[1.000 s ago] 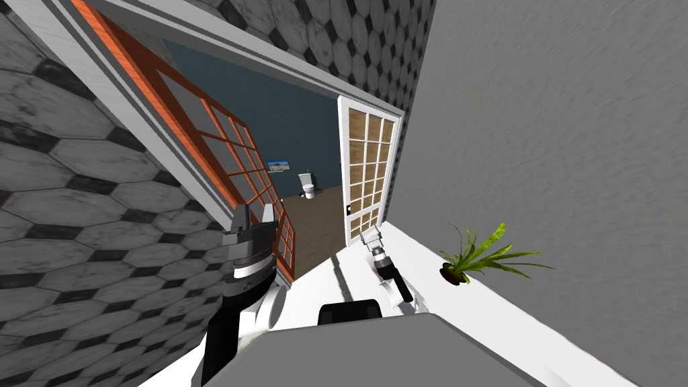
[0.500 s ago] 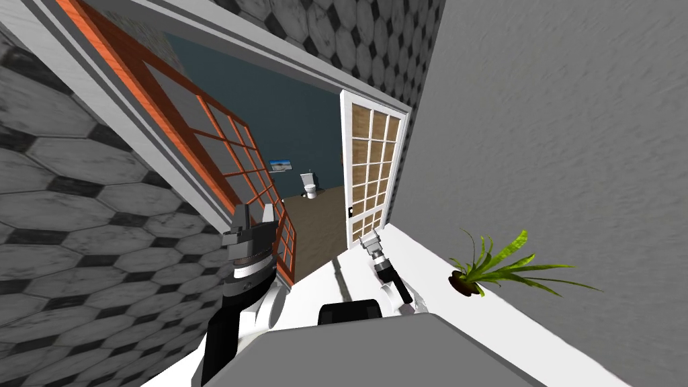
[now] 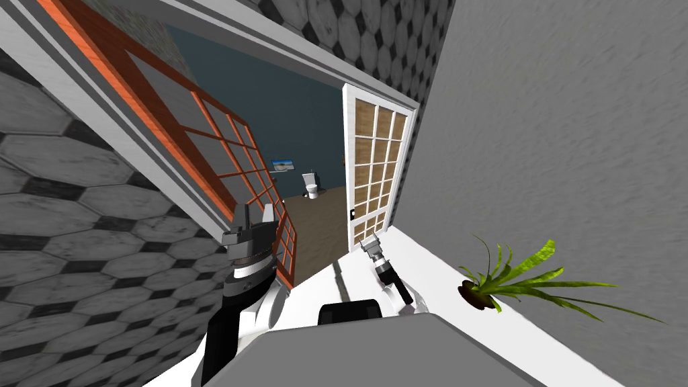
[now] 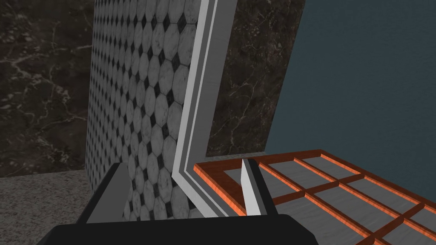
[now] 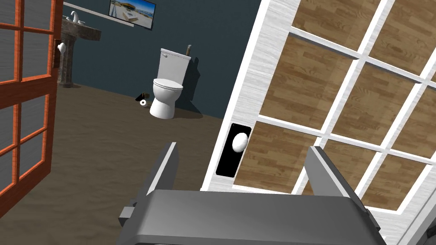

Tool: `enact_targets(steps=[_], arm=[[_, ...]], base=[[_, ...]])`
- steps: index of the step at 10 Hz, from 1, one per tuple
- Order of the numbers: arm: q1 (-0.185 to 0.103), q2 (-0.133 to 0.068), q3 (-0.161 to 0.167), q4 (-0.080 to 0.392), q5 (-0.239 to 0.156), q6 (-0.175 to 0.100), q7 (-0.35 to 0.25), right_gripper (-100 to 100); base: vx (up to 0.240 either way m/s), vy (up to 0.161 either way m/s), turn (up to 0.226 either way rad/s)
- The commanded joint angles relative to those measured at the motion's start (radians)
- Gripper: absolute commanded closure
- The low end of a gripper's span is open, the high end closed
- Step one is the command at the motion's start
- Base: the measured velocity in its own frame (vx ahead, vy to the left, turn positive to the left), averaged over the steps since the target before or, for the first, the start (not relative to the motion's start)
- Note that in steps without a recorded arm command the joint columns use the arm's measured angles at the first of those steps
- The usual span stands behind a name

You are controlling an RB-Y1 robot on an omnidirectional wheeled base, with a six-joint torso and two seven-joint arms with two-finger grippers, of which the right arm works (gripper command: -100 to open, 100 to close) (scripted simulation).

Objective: Push the door open

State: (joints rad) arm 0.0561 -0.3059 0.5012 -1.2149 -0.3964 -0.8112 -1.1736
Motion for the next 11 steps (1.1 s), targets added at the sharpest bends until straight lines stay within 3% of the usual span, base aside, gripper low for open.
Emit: enact_targets(steps=[1,11], arm=[[-0.015,-0.007,0.016,0.043,-0.009,-0.013,-0.039,-100],[-0.079,-0.048,0.095,0.23,-0.054,-0.065,-0.221,-100]], base=[[0.102,0.006,0.04],[0.084,-0.008,0.039]])
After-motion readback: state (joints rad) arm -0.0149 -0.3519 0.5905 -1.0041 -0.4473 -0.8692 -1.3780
